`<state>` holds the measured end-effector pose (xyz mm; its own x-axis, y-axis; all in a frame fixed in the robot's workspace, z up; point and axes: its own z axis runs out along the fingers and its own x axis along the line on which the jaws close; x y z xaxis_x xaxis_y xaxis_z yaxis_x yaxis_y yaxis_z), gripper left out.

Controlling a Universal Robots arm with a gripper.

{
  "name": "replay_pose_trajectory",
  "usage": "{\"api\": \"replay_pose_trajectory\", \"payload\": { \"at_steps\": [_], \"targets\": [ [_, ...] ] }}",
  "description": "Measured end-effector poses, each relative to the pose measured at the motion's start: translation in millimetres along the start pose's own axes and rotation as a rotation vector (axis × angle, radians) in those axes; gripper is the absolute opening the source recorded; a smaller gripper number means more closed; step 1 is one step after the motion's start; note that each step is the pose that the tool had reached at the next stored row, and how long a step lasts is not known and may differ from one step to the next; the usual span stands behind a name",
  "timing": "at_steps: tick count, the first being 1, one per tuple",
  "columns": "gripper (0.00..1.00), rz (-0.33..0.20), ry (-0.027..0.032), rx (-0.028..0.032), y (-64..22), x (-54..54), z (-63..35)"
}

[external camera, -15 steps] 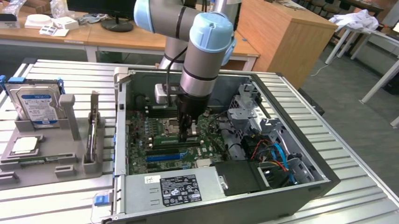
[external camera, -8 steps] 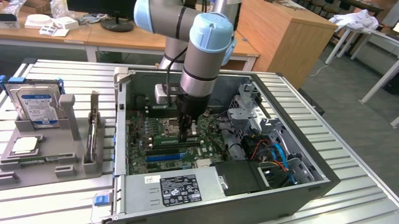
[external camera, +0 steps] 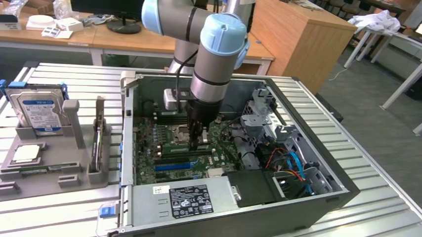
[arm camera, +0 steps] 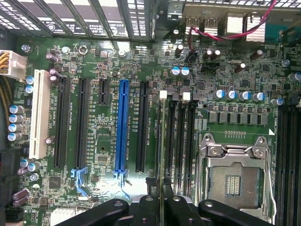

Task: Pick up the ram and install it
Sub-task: 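Insert the ram into the slot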

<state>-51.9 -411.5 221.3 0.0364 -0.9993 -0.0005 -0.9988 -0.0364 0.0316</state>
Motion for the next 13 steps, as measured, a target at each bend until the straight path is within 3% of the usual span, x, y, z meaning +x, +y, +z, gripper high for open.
{"api": "replay_pose_trajectory", "payload": {
  "at_steps": [13],
  "targets": [
    [0.14, 0.0, 0.0, -0.0001, 0.0, -0.8, -1.5]
  ]
}}
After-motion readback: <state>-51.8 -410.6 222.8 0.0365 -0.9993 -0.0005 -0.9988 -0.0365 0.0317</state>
